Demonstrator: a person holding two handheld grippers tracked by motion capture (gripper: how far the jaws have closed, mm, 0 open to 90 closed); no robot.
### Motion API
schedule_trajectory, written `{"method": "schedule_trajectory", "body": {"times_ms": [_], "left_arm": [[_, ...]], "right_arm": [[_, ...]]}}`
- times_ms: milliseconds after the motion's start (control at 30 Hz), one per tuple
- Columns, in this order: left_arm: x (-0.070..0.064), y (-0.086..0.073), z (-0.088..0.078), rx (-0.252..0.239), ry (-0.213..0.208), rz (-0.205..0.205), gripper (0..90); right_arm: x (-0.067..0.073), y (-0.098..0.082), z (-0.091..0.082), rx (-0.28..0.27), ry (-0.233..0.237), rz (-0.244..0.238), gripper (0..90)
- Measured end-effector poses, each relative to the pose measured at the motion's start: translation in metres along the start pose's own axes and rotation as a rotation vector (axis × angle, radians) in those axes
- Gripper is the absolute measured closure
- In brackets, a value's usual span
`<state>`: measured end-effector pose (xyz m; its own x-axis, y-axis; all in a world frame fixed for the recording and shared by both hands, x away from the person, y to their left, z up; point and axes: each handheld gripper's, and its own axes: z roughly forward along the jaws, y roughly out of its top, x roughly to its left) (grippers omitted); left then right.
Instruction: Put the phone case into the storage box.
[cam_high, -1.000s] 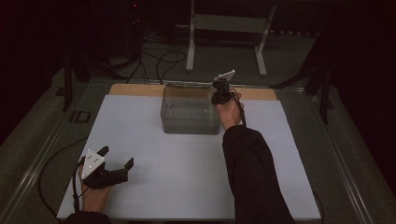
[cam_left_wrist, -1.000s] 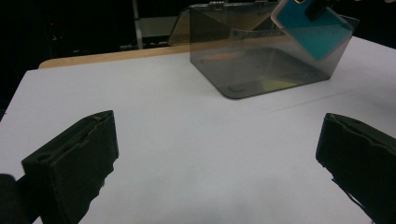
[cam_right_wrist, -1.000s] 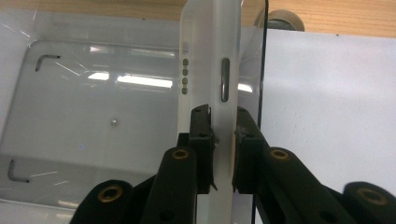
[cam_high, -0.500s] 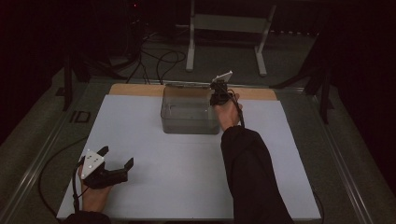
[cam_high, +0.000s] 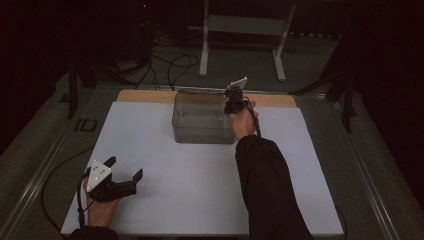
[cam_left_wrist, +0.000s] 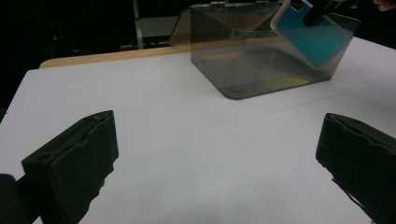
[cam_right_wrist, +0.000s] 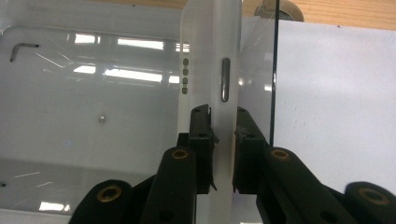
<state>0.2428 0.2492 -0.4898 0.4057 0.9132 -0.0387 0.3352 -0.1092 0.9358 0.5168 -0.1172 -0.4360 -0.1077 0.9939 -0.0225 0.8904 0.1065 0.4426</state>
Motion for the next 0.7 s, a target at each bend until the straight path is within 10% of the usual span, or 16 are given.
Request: {"method": "schedule_trajectory", "body": {"times_ms": [700], "left_arm": [[-0.0002, 0.0, 0.0001, 0.001, -0.002, -0.001, 0.0]], "right_arm": [[0.0033, -0.0005, 0.007, 0.014, -0.023, 0.017, 80.5]]}}
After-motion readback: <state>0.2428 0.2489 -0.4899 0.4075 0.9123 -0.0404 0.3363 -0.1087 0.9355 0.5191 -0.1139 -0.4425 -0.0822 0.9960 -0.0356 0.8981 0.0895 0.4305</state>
